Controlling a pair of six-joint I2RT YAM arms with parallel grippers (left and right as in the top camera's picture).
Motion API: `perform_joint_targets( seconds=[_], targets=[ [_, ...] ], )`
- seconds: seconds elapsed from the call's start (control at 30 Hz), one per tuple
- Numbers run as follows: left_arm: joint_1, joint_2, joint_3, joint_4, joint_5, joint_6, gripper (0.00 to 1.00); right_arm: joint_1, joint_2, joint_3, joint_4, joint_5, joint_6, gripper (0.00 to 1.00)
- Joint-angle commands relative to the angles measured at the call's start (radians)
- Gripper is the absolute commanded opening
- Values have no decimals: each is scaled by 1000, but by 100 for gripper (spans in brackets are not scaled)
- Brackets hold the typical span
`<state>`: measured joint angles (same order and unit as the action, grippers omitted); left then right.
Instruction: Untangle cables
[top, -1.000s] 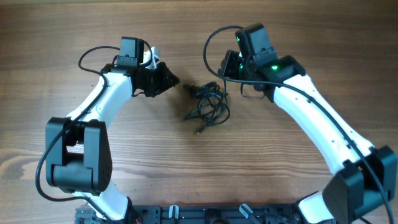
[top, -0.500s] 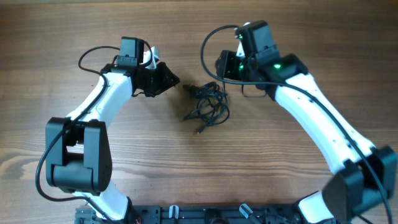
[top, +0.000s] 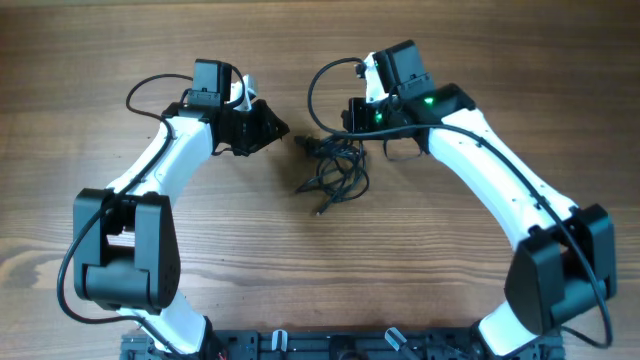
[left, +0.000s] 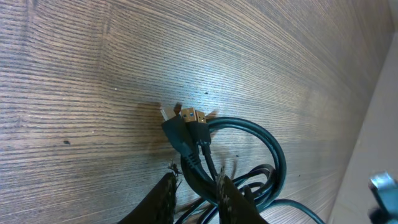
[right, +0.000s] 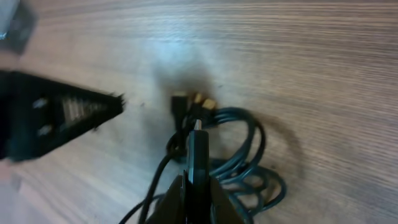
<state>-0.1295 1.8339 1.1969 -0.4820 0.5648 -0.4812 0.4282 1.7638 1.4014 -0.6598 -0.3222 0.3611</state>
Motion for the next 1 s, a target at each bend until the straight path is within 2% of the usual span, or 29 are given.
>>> perform_joint_targets(
  seconds=[0.0, 0.17, 0.37, 0.5, 0.63, 0.77, 0.97],
  targets=[
    [3, 12, 13, -1, -14, 5, 24, -3, -89, 15, -42, -128, -87, 8],
    [3, 12, 13, -1, -14, 5, 25, -3, -98, 15, -142, -242, -186, 8],
    [3, 12, 13, -1, -14, 5, 25, -3, -98, 14, -267, -242, -278, 8],
    [3, 12, 13, -1, -14, 5, 25, -1, -98, 14, -307, -274, -299, 9],
    [3, 12, 13, -1, -14, 5, 25, 11, -98, 10, -299, -389, -362, 8],
    [3, 12, 13, -1, -14, 6, 25, 35, -93, -5, -248, -380, -345, 5],
    [15, 12, 13, -5, -13, 6, 26, 45, -38, -9, -143, -277, -183, 4]
  ],
)
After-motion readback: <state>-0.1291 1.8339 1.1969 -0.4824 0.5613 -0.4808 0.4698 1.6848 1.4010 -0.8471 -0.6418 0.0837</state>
